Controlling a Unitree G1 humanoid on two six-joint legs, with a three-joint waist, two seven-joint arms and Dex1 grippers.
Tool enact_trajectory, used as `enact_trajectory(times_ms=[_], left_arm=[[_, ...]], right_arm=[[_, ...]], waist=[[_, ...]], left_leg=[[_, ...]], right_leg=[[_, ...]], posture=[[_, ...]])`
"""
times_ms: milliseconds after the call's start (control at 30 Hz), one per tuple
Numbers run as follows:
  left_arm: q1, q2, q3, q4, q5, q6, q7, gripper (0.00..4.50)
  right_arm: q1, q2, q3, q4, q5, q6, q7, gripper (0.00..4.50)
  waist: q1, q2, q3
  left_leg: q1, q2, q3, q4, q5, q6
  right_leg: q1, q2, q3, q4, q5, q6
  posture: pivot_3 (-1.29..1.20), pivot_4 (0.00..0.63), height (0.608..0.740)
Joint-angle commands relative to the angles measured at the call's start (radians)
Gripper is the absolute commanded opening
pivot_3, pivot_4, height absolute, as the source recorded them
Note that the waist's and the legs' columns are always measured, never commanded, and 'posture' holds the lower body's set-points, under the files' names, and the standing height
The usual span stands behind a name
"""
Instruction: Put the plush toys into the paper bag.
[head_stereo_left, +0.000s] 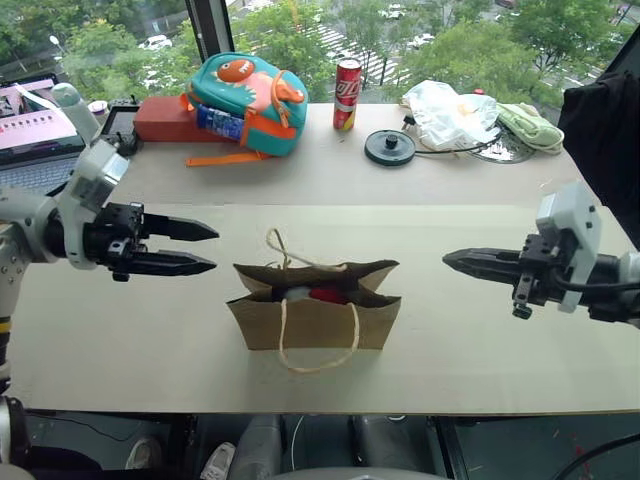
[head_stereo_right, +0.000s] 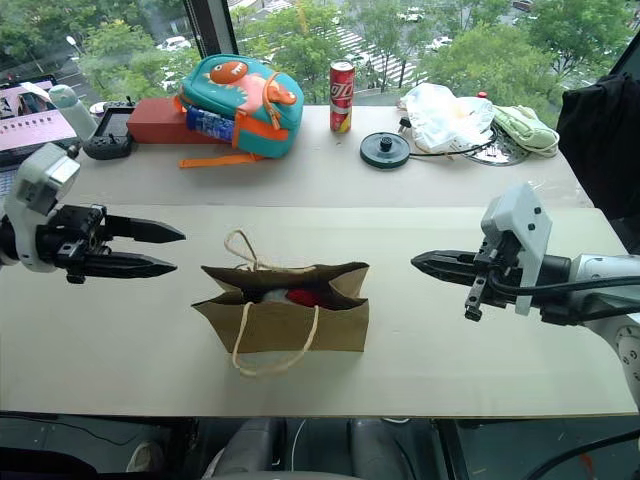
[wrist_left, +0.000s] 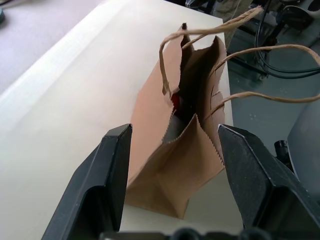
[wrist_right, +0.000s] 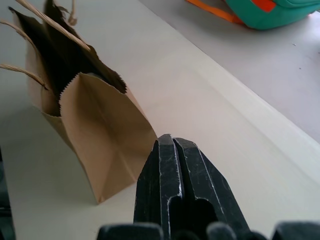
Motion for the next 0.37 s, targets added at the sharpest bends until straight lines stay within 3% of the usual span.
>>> enact_trajectory(times_ms=[33,367], left_arm=[[-0.001,0.007,0.052,-0.028,-0.027,0.011,0.021,2.93],[0.027,0.001,0.063,-0.037,-0.029,-0.01,0.032,2.93]], right_arm=[[-0.016,-0.006,-0.042,-0.02,0.034,-0.032,0.026,0.0],[-0.037,-0.002,-0.018,-0.003,0.02,-0.039,0.029,0.0]], waist=[[0.001,0.0,0.0],[0.001,0.0,0.0]], left_leg=[[0.0,0.0,0.0,0.0,0.0,0.0],[0.0,0.0,0.0,0.0,0.0,0.0]], right_leg=[[0.0,0.0,0.0,0.0,0.0,0.0],[0.0,0.0,0.0,0.0,0.0,0.0]], posture=[[0.0,0.15,0.739],[0.0,0.15,0.739]])
